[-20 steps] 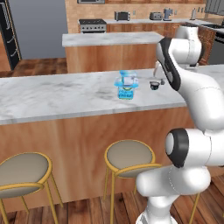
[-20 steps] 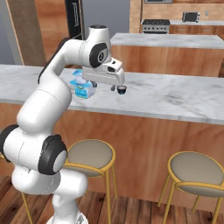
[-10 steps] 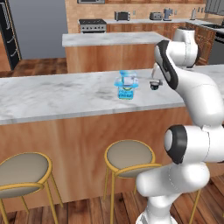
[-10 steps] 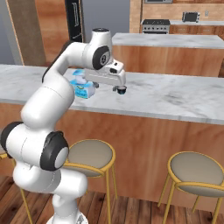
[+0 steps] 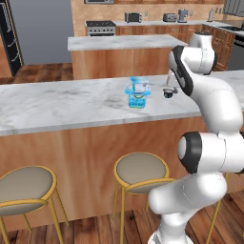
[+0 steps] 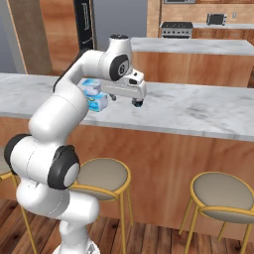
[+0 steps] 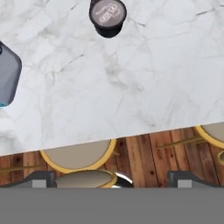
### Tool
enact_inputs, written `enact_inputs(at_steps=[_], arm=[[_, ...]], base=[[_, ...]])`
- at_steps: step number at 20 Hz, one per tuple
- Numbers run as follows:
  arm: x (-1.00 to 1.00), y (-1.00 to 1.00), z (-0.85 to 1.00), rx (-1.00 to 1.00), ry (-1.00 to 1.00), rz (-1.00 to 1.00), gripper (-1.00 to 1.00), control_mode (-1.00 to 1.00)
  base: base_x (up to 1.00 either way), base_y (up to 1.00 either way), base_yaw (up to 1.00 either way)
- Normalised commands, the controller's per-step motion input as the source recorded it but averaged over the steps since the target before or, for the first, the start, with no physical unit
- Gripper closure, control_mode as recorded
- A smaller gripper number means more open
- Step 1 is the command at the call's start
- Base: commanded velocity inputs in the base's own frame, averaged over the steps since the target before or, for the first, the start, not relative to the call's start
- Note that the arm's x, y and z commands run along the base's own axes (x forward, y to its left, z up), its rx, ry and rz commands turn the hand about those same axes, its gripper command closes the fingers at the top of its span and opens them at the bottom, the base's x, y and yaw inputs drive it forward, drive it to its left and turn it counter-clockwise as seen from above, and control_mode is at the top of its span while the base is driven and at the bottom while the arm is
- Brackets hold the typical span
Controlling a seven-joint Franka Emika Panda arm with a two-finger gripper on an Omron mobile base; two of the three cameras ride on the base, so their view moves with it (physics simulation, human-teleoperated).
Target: Stack the yogurt containers by placing the smaller containers on top of the larger containers.
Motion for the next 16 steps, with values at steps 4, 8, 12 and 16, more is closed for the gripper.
enact_inputs(at_steps=[4,8,12,16], arm=[[0.15,-0.05,-0.08,0.00,-0.01,0.01,-1.00,-1.00],[0.25,0.00,-0.10,0.00,-0.02,0.02,-1.00,-1.00],[0.27,0.00,-0.09,0.00,-0.05,0.03,-1.00,-1.00],[0.19,0.00,-0.05,0.00,-0.09,0.04,-1.00,-1.00]], base=[[0.00,0.00,0.00],[0.00,0.00,0.00],[0.00,0.00,0.00],[0.00,0.00,0.00]])
